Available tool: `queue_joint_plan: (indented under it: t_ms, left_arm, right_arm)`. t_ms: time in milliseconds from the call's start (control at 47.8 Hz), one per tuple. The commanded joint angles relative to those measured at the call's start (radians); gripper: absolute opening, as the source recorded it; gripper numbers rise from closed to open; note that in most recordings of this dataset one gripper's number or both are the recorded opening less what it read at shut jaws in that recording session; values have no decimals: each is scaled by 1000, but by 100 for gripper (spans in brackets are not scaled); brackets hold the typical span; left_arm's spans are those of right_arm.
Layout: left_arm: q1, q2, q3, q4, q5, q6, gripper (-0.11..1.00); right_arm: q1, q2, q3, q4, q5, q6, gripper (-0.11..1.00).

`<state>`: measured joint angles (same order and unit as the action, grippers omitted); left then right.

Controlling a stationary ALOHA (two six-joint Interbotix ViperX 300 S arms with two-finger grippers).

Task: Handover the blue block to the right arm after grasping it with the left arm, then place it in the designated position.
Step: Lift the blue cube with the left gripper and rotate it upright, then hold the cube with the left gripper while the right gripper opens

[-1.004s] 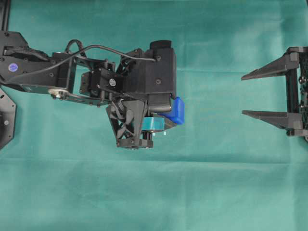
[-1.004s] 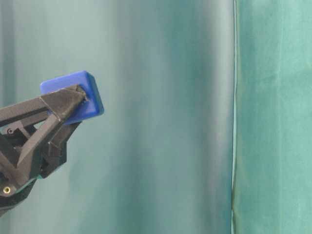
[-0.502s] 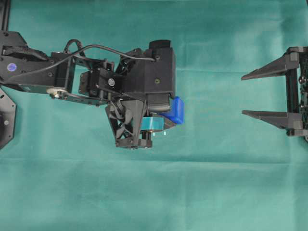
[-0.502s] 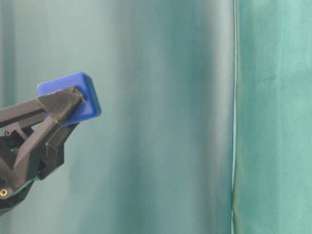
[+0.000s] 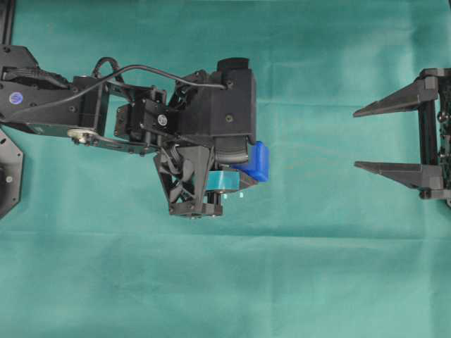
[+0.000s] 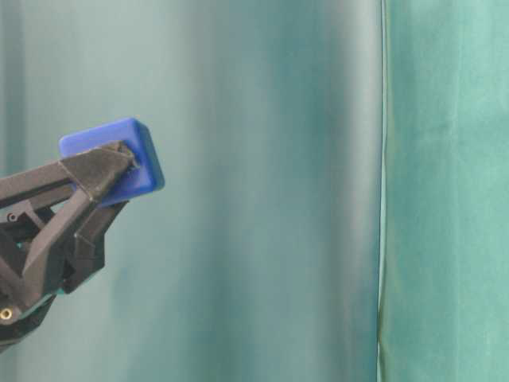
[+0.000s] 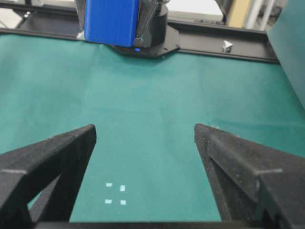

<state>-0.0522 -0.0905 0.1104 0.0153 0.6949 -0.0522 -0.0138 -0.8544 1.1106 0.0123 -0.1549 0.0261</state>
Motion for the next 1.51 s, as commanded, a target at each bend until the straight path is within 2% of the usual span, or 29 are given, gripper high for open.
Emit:
queue_joint_plan:
  t_ms: [0, 523, 628, 1046, 1297, 1485]
  left_arm:
    - [-3, -28, -21, 3, -8, 0, 47]
    - [-3, -34, -15, 3, -11, 0, 47]
    - [-3, -49, 8, 2, -41, 0, 47]
    - [9, -190, 206, 3, -256, 2, 47]
    - [9, -307, 359, -2, -469, 2, 47]
    - [9, -365, 445, -6, -565, -2, 47]
  right_arm:
    - [-2, 3, -29, 0, -5, 2, 94]
    - [-2, 3, -29, 0, -6, 0, 94]
    - [-2, 2, -29, 0, -5, 0, 94]
    - [-2, 0, -31, 0, -8, -2, 94]
    - [-2, 0, -32, -17, -11, -3, 94]
    - [-2, 0, -40, -29, -9, -8, 94]
